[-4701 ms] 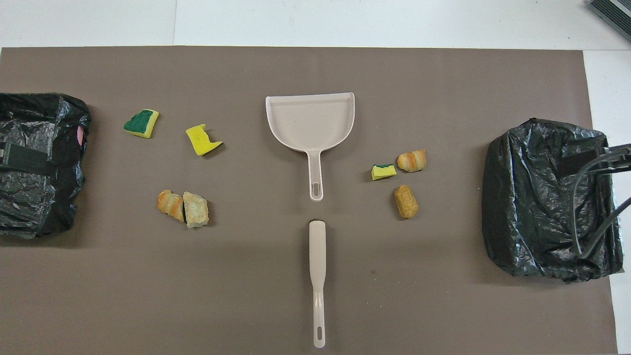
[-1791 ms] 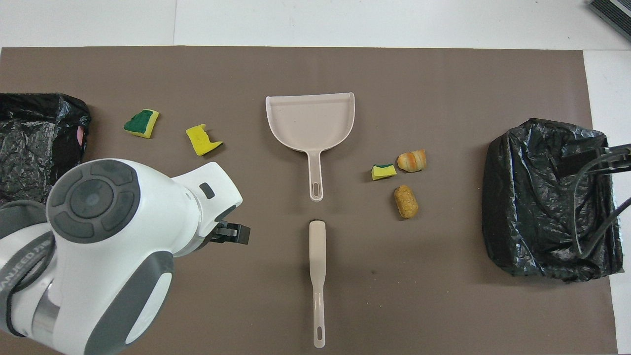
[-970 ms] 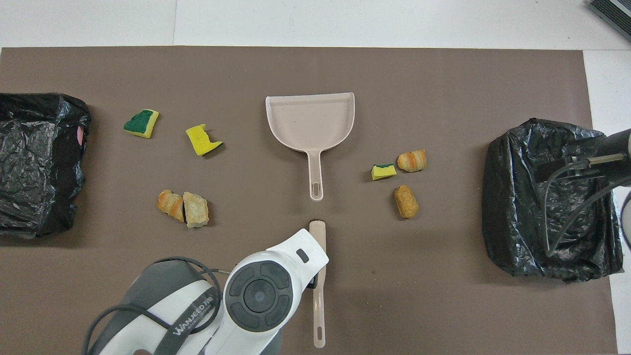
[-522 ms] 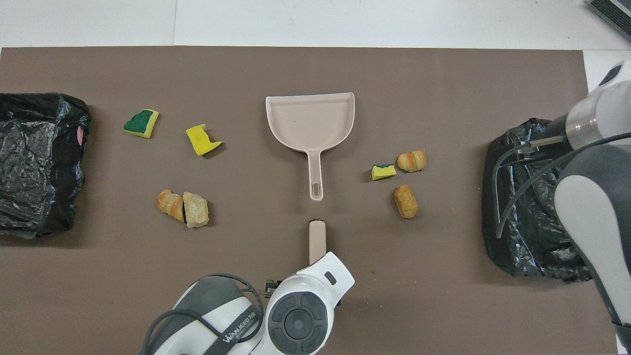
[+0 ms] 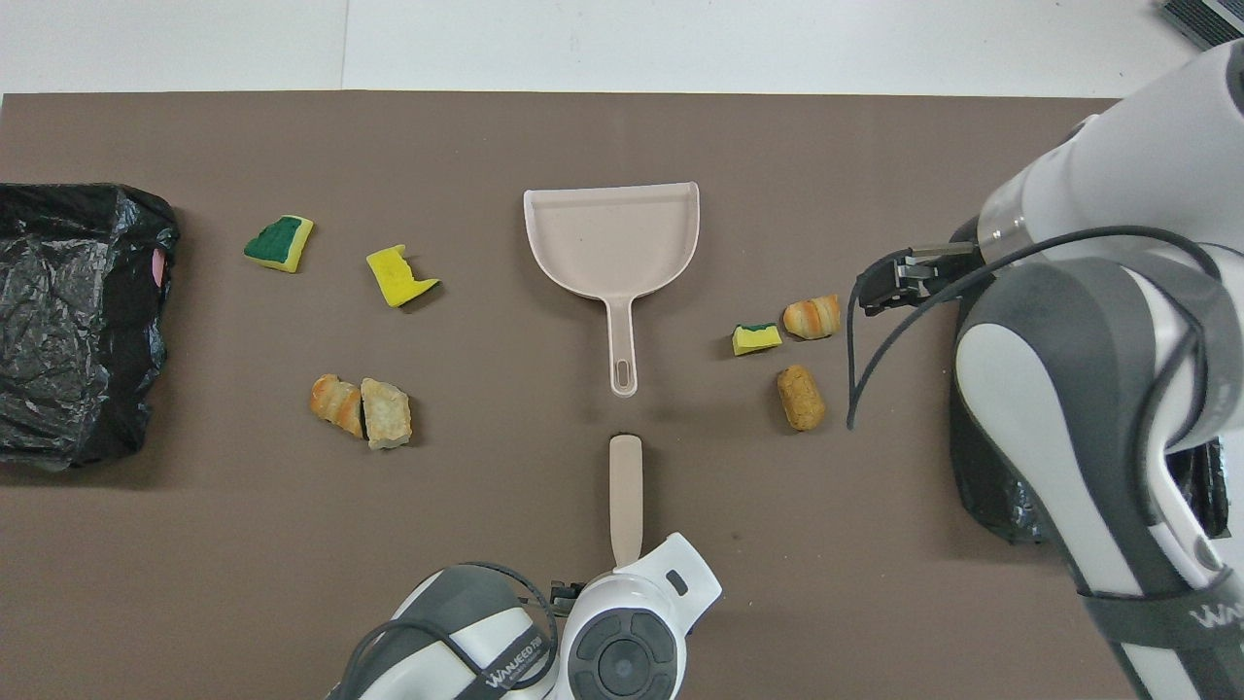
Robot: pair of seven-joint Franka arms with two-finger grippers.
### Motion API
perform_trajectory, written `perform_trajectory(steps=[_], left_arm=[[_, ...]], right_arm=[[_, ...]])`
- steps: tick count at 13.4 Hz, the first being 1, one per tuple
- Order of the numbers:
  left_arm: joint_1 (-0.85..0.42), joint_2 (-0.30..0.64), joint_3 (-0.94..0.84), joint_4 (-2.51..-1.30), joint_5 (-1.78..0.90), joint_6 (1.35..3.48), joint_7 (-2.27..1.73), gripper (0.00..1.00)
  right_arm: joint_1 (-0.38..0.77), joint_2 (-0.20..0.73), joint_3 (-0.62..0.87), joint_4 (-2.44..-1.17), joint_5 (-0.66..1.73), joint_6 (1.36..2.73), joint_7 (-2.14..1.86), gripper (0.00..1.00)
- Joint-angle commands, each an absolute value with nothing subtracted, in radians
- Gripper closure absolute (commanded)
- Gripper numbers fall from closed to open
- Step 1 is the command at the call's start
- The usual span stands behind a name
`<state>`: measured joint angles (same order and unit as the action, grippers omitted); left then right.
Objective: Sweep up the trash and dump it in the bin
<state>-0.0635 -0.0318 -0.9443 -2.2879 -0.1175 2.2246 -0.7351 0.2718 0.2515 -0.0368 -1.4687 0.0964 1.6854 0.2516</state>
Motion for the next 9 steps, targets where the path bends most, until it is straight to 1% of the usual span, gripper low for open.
perform_trajectory(steps=[1, 2, 3, 4, 5, 7, 8, 9], left_arm=[[-0.078, -0.046, -0.946, -2.322, -0.132, 2.253, -0.75, 0.0], [-0.084, -0.037, -0.95, -2.332, -0.132, 2.256, -0.752, 0.0], [-0.084, -0.026, -0.951, -2.333, -0.132, 2.256, -0.761, 0.03], [-0.084, -0.015, -0.951, -2.327, -0.132, 2.255, -0.782, 0.18], [-0.081, -0.012, -0.951, -2.324, -0.132, 2.253, -0.794, 0.2], [-0.074, -0.014, -0.951, -2.315, -0.13, 2.249, -0.795, 0.25], [-0.071, -0.012, -0.951, -2.306, -0.13, 2.241, -0.795, 0.31], [-0.069, -0.014, -0.951, -2.304, -0.129, 2.24, -0.795, 0.38]], right_arm=[[0.305, 0.343, -0.014, -1.39, 0.149, 1.703, 0.318, 0.0], [0.314, 0.365, -0.011, -1.39, 0.175, 1.707, 0.322, 0.0], [0.336, 0.383, -0.011, -1.388, 0.187, 1.718, 0.345, 0.0], [0.365, 0.4, -0.009, -1.388, 0.189, 1.762, 0.382, 0.0], [0.386, 0.42, -0.006, -1.388, 0.19, 1.796, 0.415, 0.0], [0.403, 0.46, 0.003, -1.362, 0.202, 1.818, 0.433, 0.0], [0.406, 0.471, 0.014, -1.361, 0.202, 1.845, 0.434, 0.0], [0.414, 0.486, 0.027, -1.361, 0.201, 1.88, 0.436, 0.0]])
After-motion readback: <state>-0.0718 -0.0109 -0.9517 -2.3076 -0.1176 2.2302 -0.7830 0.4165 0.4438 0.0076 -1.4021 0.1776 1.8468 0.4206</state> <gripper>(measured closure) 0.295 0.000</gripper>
